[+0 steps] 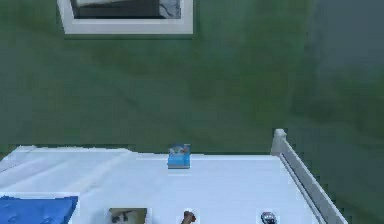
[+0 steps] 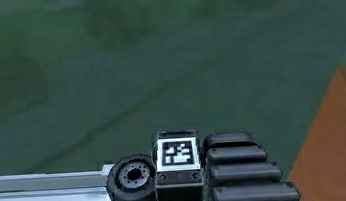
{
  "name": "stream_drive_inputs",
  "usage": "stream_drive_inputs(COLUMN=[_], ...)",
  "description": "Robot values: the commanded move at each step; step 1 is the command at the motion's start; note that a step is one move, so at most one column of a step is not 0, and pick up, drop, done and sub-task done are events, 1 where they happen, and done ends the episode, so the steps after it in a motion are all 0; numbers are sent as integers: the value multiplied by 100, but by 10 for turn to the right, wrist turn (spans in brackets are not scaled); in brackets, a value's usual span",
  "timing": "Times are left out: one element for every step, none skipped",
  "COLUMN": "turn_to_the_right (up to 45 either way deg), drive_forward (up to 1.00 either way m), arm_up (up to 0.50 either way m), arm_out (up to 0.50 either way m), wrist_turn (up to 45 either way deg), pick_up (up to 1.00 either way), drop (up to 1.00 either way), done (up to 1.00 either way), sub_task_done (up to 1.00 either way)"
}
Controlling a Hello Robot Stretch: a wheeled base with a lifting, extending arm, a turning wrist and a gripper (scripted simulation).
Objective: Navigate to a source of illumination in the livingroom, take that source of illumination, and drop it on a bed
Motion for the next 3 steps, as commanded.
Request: stream_drive_inputs(turn_to_the_right=[-450, -450, -150], drive_forward=[0, 0, 0], arm_up=[0, 0, 0], arm_out=[0, 0, 0], wrist_turn=[0, 0, 0], pick_up=[0, 0, 0], drop=[0, 0, 0], done=[0, 0, 0], sub_task_done=[0, 0, 0])
